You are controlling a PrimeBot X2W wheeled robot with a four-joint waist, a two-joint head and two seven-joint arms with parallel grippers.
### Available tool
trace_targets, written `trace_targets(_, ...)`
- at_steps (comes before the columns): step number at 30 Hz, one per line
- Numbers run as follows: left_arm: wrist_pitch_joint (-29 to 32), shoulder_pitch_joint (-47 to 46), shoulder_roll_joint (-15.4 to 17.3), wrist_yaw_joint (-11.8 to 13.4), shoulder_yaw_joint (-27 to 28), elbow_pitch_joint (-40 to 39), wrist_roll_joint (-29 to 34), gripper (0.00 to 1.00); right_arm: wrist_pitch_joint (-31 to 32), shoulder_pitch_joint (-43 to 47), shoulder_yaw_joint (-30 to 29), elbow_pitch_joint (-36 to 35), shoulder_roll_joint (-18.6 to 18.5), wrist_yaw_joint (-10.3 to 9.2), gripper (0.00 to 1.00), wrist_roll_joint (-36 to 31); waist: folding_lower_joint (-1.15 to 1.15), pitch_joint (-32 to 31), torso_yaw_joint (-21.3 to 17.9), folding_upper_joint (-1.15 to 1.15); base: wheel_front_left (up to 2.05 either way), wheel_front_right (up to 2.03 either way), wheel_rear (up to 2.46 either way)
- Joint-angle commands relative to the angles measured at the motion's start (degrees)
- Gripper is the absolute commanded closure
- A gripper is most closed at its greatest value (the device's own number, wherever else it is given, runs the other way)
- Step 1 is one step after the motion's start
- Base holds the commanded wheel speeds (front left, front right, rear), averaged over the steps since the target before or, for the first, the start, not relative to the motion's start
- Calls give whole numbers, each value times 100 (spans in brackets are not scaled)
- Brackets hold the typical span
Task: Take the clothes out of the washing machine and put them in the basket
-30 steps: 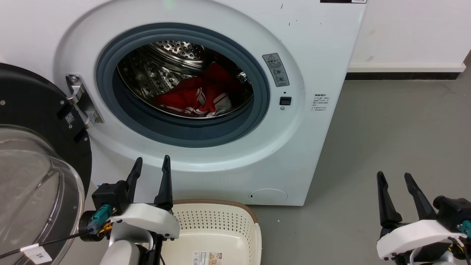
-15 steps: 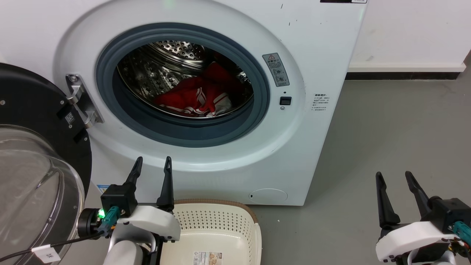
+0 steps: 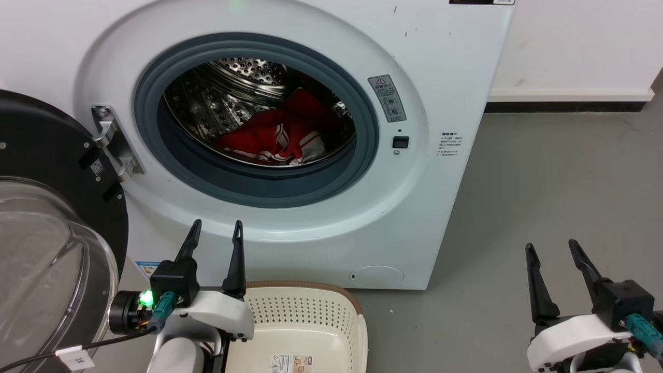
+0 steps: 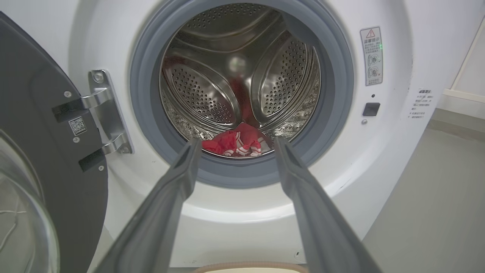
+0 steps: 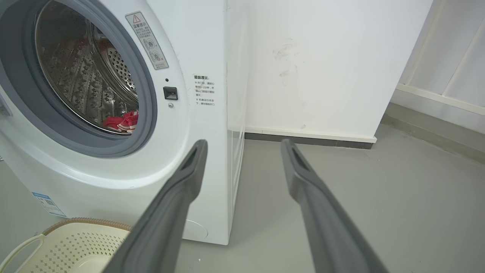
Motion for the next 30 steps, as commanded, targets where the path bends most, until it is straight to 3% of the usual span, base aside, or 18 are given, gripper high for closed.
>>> trace_targets(1, -47, -70, -14, -10, 8, 28, 148, 0, -59, 61, 8, -41, 10, -2, 0, -146, 0, -1, -6, 0, 0, 0, 0)
trace_targets(8, -118, -89, -52, -36, 59, 105, 369, 0, -117, 72, 12, -68, 12, -2, 0, -362, 0, -7, -20, 0, 0, 0, 0)
trace_targets(30, -112, -159, -158, -144, 278, 213, 325, 0, -111, 18, 39, -55, 11, -2, 0, -162, 0, 20, -35, 0, 0, 0, 0)
